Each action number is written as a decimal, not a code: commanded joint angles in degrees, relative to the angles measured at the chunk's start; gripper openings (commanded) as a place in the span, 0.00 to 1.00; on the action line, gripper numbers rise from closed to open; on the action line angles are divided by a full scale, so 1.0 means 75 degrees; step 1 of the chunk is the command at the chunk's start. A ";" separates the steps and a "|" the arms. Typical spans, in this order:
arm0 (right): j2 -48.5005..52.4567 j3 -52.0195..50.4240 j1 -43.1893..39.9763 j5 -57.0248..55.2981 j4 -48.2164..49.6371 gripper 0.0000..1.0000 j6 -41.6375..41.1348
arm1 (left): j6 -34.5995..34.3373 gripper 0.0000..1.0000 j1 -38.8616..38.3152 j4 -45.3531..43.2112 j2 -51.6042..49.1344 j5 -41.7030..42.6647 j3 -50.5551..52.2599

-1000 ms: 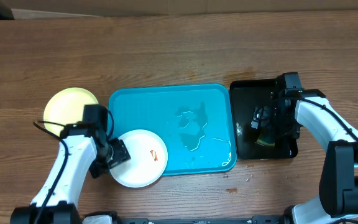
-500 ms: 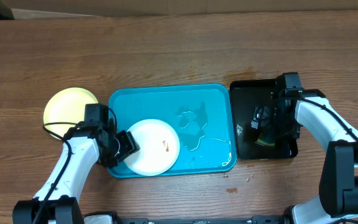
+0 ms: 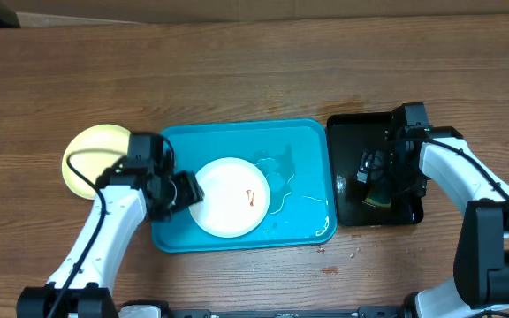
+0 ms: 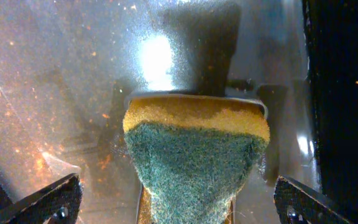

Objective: Clean dirty plates on tray and stack at the side
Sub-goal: 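Grip the white plate rim with the left gripper and drag it right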

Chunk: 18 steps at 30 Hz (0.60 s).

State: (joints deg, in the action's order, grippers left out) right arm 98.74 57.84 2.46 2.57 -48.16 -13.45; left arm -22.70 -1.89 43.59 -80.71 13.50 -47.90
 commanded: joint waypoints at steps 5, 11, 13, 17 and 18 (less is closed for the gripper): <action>-0.0058 0.0146 0.0006 0.0009 0.0009 1.00 -0.0009 | 0.1177 0.58 -0.0055 -0.0277 -0.0376 -0.0510 -0.0262; -0.0058 0.0146 0.0006 0.0009 0.0012 1.00 -0.0012 | 0.1177 0.58 -0.0300 -0.0315 -0.1341 -0.0446 -0.0262; -0.0058 0.0146 0.0006 0.0009 0.0012 1.00 -0.0009 | 0.1207 0.56 -0.0367 -0.0341 -0.1652 -0.0411 -0.0262; -0.0058 0.0146 0.0006 0.0009 0.0012 1.00 -0.0009 | 0.1384 0.42 -0.0388 -0.0446 -0.2046 -0.0396 -0.0262; -0.0058 0.0146 0.0006 0.0000 0.0038 1.00 -0.0006 | 0.1402 0.37 -0.0388 -0.0463 -0.2069 -0.0396 -0.0262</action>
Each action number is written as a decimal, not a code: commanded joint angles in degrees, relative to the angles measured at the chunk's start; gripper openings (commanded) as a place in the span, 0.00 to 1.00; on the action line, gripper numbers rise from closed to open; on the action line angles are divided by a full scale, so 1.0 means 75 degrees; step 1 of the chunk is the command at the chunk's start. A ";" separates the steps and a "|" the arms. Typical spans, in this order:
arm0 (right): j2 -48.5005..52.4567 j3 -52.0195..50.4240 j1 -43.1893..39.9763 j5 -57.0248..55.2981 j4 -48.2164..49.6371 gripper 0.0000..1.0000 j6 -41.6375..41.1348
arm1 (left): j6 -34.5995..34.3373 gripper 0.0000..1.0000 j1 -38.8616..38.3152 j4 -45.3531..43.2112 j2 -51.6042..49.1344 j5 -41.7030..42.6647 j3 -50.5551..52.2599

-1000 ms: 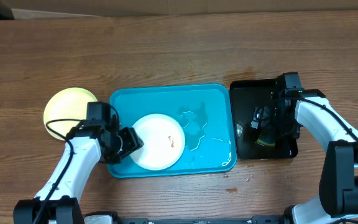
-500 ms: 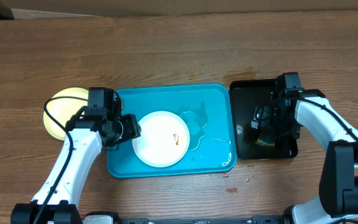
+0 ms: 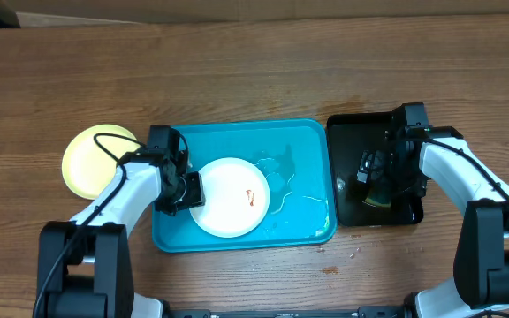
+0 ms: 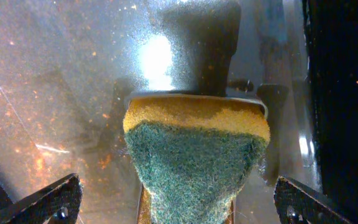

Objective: Clean dirty plates on tray and stack at the side
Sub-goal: 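Grip the white plate rim with the left gripper and drag it right, then pick up the sponge from the black tray with the right gripper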

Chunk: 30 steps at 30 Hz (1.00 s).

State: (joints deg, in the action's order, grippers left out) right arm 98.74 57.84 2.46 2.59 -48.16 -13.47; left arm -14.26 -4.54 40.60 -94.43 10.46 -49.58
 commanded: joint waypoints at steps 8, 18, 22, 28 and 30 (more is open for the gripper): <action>-0.0058 0.0149 0.0006 0.0370 0.0688 1.00 -0.0003 | 0.0236 0.04 -0.0035 -0.0632 -0.0239 0.0662 -0.0038; -0.0058 0.0146 0.0000 0.0321 0.0073 0.93 0.0050 | -0.1539 0.04 -0.0035 -0.0854 -0.0242 0.0525 -0.0038; -0.0058 0.0047 0.0047 0.0323 -0.0210 0.87 0.0044 | -0.1880 0.07 -0.0038 -0.0988 -0.0242 0.0542 -0.0038; -0.0058 -0.0504 0.0064 0.0321 -0.0055 0.17 -0.0009 | -0.1632 0.29 -0.0035 -0.1061 -0.0242 0.0527 -0.0038; -0.0058 -0.0560 0.0061 0.0323 -0.0076 0.16 -0.0009 | -0.1376 0.30 -0.0035 -0.1061 -0.0242 0.0504 -0.0038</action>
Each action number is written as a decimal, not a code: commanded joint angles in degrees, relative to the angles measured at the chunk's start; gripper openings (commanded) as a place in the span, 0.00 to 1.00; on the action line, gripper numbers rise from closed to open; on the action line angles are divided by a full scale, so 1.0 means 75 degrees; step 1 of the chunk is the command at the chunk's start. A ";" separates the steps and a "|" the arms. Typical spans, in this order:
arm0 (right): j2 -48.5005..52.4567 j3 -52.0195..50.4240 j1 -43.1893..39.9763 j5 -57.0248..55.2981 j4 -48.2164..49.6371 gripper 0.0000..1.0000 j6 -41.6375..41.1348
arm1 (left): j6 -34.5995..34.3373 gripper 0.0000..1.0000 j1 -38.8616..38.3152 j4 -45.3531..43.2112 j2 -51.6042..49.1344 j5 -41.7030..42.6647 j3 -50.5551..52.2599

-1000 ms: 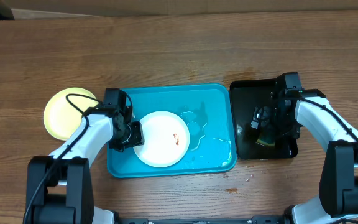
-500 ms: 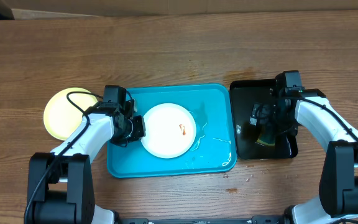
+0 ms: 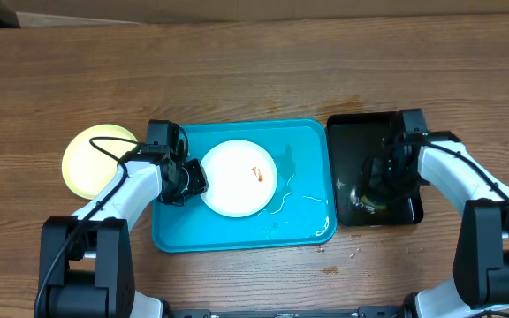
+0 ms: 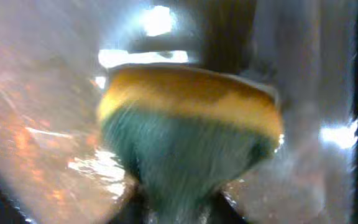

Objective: Clean dirty plates on tray and stack at the side
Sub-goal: 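Pick up the sponge from the black tray with the right gripper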

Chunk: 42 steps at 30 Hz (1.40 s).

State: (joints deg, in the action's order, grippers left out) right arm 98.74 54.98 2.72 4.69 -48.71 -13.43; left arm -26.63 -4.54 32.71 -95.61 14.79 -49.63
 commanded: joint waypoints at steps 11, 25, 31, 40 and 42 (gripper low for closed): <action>-0.0055 0.0096 0.0020 -0.0396 0.1102 0.68 -0.0020 | 0.0621 0.40 -0.0047 -0.0154 -0.0085 -0.1029 -0.0032; -0.0050 0.0697 0.0026 0.0245 -0.0221 0.75 -0.0070 | 0.0729 0.37 -0.0055 -0.0146 -0.0087 -0.1032 0.0015; -0.0050 0.0303 0.0128 0.0184 -0.0941 0.72 -0.0070 | 0.0726 0.36 -0.0055 -0.0259 -0.0087 -0.1032 0.0070; -0.0050 -0.0111 0.0117 -0.0035 -0.0105 0.66 -0.0061 | 0.0781 0.34 -0.0055 -0.0408 -0.0087 -0.1029 0.0070; -0.0050 -0.0050 0.0082 -0.0187 0.0143 0.59 -0.0064 | 0.0816 0.25 -0.0055 -0.0431 -0.0087 -0.1032 0.0070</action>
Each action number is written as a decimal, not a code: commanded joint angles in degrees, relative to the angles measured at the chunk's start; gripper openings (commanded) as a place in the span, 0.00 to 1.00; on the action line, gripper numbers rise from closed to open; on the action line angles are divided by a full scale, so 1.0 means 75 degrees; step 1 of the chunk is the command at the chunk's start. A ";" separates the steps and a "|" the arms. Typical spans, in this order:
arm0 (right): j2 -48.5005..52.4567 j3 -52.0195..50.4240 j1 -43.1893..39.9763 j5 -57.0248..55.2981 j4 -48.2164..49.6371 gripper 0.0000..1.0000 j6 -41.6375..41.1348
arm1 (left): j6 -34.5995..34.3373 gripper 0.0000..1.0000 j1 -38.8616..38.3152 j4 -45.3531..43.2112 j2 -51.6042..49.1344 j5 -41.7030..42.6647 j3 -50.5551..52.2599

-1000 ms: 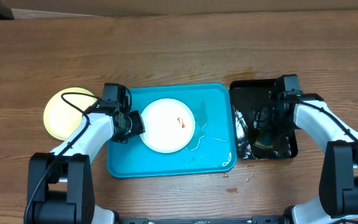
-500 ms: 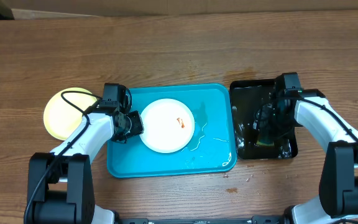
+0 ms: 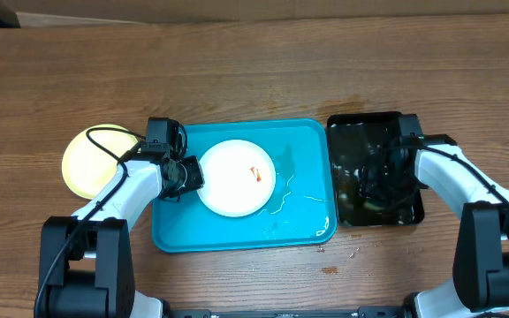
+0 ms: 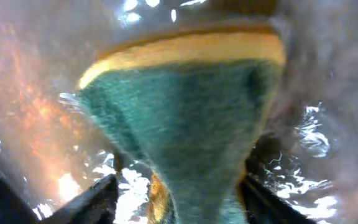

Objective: Clean dirty plates on tray and stack at the side
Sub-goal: 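Pick up the sponge from the black tray with the right gripper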

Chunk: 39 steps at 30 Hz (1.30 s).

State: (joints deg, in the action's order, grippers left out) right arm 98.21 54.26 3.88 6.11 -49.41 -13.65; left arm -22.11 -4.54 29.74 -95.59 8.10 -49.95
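Note:
A white plate [image 3: 233,181] with a small red stain [image 3: 256,174] lies in the blue tray [image 3: 307,141]. My left gripper [image 3: 186,174] is at the plate's left rim and appears shut on it. A pale yellow plate [image 3: 87,161] rests on the table left of the tray. My right gripper [image 3: 375,182] is down in the black water tray [image 3: 352,132], shut on a yellow-and-green sponge [image 4: 185,118]. In the right wrist view the sponge is pinched between the dark fingers [image 4: 86,202], with rippling water all around it.
Puddles of water [image 3: 294,190] lie on the right half of the blue tray. The black tray stands close against the blue tray's right side. Bare wooden table [image 3: 254,71] stretches behind both trays.
My right gripper has sunk lower into the black tray's water with the sponge, which now fills more of the wrist view. The left gripper and white plate have barely shifted.
At first the white plate lay lower in the blue tray with my left gripper at its left rim, and the right gripper held the sponge over the black tray. Then the plate sat higher in the tray, still held. The sponge has since gone down into the water.

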 commanded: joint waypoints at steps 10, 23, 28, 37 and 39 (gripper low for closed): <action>-0.0038 0.0536 -0.0015 -0.0469 -0.0434 0.04 -0.0038 | 0.0207 0.04 -0.0055 0.0035 -0.0090 -0.0076 0.0119; -0.0533 0.1757 0.0192 -0.0874 -0.2247 0.04 -0.0391 | 0.0256 0.04 -0.0055 0.0029 -0.0090 0.0350 0.0119; -0.0536 0.1766 0.0192 -0.0976 -0.2186 0.04 -0.0562 | 0.0379 0.04 -0.0058 0.0029 -0.0090 0.0551 0.0119; -0.0536 0.1778 0.0189 -0.0930 -0.2197 0.04 -0.0557 | 0.0379 0.04 -0.0055 -0.0003 -0.0090 0.0551 0.0119; -0.0536 0.1894 0.0189 -0.0510 -0.2296 0.04 -0.0522 | 0.0379 0.04 -0.0055 -0.0003 -0.0090 0.0551 0.0119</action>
State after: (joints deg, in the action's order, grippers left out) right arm 95.18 66.76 5.30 -0.21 -66.19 -17.15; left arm -20.75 -4.54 29.74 -95.70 11.42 -49.87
